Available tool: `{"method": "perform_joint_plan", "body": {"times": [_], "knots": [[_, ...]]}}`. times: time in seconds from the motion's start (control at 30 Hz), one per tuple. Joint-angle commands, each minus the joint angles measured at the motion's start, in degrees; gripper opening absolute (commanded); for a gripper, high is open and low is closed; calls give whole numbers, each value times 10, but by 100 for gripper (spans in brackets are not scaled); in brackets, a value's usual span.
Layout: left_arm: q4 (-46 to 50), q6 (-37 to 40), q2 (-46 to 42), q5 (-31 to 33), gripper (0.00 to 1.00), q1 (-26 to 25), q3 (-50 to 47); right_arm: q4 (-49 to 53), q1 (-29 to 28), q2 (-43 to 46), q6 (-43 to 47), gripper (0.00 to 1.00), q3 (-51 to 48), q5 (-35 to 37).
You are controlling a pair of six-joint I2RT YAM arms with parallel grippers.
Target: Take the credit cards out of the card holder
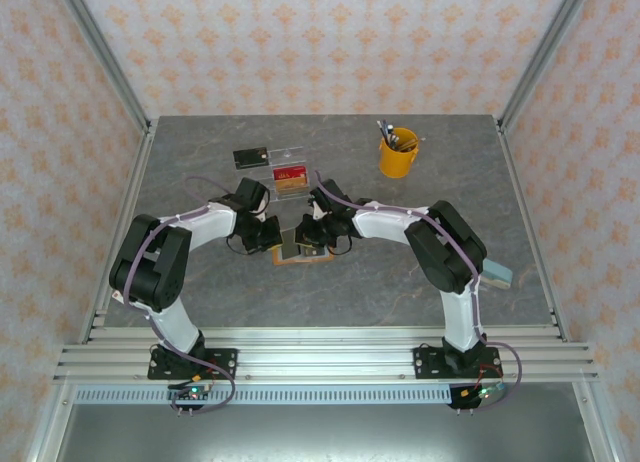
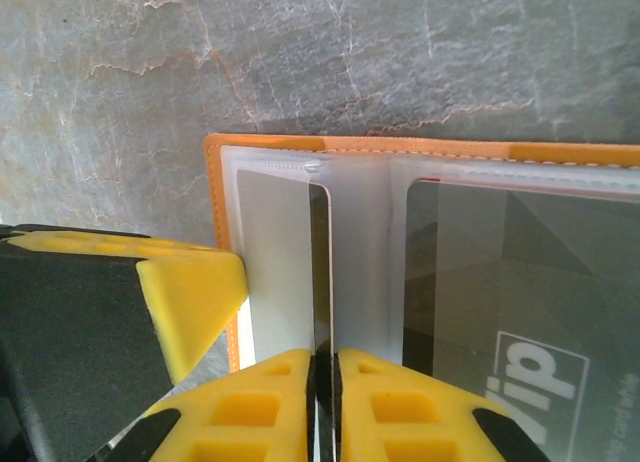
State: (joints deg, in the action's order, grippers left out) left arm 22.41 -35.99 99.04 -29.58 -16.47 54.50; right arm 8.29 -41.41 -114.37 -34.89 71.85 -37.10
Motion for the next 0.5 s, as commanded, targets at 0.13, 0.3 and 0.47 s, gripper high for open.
{"method": "perform_joint_plan", "body": {"times": [0.13,0.3,0.47], "knots": [[33,8,32,47,0,-1,-5,-35,5,24,-12,14,-21,-29],[35,11,37,53,0,-1,-4,-44,5,28,-18,16,-29,-31],[37,12,42,57,0,-1,-4,-51,4,32,-21,16,-34,-34]]}}
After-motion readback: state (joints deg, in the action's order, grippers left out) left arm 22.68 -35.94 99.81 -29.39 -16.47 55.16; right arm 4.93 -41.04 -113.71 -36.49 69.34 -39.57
